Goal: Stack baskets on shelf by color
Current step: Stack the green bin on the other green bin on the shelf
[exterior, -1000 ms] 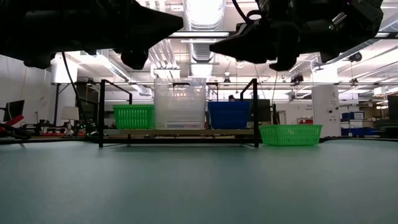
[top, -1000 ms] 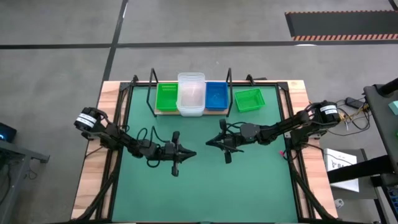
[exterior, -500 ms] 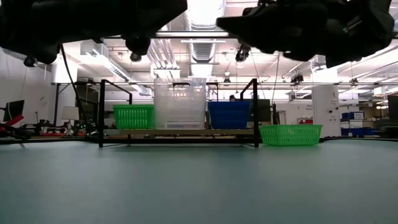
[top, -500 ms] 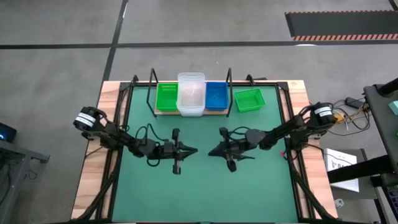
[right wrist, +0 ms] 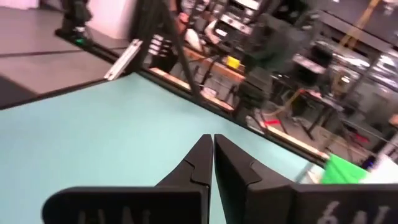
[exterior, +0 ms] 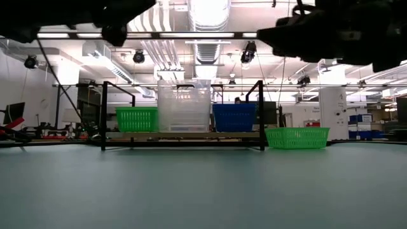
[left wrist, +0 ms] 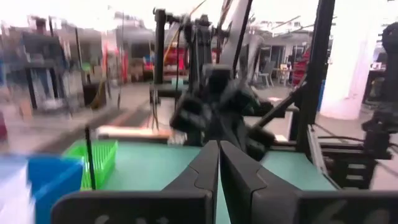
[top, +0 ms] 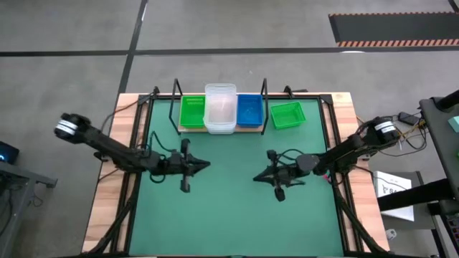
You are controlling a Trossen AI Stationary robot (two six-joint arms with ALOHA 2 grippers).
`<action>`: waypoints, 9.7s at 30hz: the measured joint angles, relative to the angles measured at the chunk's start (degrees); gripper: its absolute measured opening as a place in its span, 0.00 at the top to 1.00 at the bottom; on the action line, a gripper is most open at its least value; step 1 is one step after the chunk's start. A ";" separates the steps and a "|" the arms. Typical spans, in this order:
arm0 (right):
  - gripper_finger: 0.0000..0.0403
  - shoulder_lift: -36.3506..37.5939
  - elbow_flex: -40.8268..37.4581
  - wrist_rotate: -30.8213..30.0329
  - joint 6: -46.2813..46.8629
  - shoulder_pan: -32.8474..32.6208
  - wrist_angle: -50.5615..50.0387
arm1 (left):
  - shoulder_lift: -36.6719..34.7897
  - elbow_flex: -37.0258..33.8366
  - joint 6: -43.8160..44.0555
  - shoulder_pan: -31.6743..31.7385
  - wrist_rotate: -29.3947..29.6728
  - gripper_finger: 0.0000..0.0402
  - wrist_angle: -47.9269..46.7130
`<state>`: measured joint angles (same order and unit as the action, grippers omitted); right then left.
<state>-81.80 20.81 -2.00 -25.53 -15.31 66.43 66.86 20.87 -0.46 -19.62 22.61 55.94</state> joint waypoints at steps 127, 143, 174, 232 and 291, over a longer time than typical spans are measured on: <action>0.98 -10.90 26.70 9.39 -12.18 -0.31 -48.41 | -4.21 1.99 4.71 -3.41 -3.43 1.00 0.53; 0.74 -11.84 42.07 7.08 -8.58 -0.31 -83.14 | 8.46 8.30 9.36 -6.38 -3.43 1.00 -3.28; 0.84 20.92 10.51 -10.14 3.49 -3.90 -52.44 | 34.41 42.58 2.75 -3.19 -8.88 0.56 -65.12; 0.84 20.88 9.23 -12.04 0.90 -1.90 -50.84 | -5.04 42.42 -9.38 3.59 6.22 1.00 -85.90; 0.84 20.86 8.10 -12.00 3.06 -1.90 -50.29 | 7.16 39.63 -30.07 47.01 -18.29 1.00 -93.33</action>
<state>-60.95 28.91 -14.00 -22.47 -17.21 16.14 74.02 60.50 -30.54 27.40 4.32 -37.39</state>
